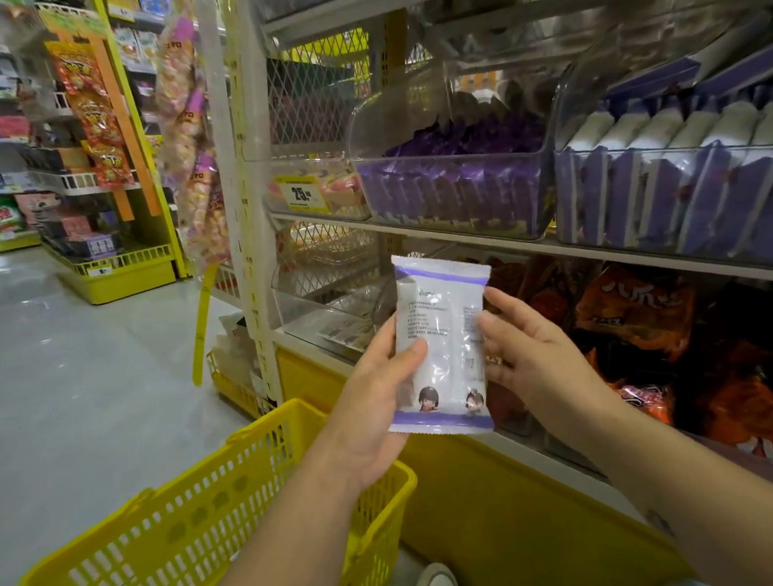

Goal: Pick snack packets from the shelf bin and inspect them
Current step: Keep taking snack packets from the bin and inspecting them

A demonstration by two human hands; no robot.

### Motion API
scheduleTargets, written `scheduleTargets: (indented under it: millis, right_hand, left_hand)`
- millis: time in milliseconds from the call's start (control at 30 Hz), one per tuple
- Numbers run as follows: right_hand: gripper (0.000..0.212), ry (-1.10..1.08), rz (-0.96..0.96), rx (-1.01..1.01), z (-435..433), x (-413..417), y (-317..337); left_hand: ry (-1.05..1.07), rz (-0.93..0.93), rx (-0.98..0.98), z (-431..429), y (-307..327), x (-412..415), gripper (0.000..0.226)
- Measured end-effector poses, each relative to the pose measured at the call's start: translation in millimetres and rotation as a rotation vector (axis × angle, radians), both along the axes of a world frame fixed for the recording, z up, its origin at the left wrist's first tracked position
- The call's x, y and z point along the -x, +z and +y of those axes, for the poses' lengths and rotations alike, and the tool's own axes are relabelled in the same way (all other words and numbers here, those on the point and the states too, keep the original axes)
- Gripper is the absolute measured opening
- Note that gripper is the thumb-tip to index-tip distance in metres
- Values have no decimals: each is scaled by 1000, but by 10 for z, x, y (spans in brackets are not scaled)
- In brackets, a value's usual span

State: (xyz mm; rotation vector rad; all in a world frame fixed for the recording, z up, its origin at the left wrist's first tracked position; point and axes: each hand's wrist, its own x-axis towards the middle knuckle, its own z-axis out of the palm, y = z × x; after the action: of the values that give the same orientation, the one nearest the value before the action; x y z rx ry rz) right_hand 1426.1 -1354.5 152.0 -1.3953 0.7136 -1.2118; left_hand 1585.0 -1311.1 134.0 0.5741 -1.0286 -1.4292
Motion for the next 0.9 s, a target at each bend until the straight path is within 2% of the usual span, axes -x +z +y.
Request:
scheduleTargets:
  millis: [100,200,300,533,700,800,900]
  right_hand:
    - [38,14,6,50,1,51,84]
    - [45,0,147,213,59,88,157]
    - [49,71,163,264,124,85,223]
    - [66,301,244,242,219,105,273]
    - [62,366,272,159,205,187,295]
    - [69,412,255,52,176,266,280]
    - [65,395,285,53,149,270,209]
  left_hand:
    - [7,-22,-3,-13,-14,-3,52]
    - [82,-102,-22,-41,-52,-3,55]
    - [56,-76,-56,-30,-69,-3,53]
    - [2,188,-100,-18,-29,-59,51]
    - [103,200,-138,-33,-21,-107,55]
    - [174,199,-134,-28,-4,-122,66]
    - [210,192,-146,-15,18,-120,77]
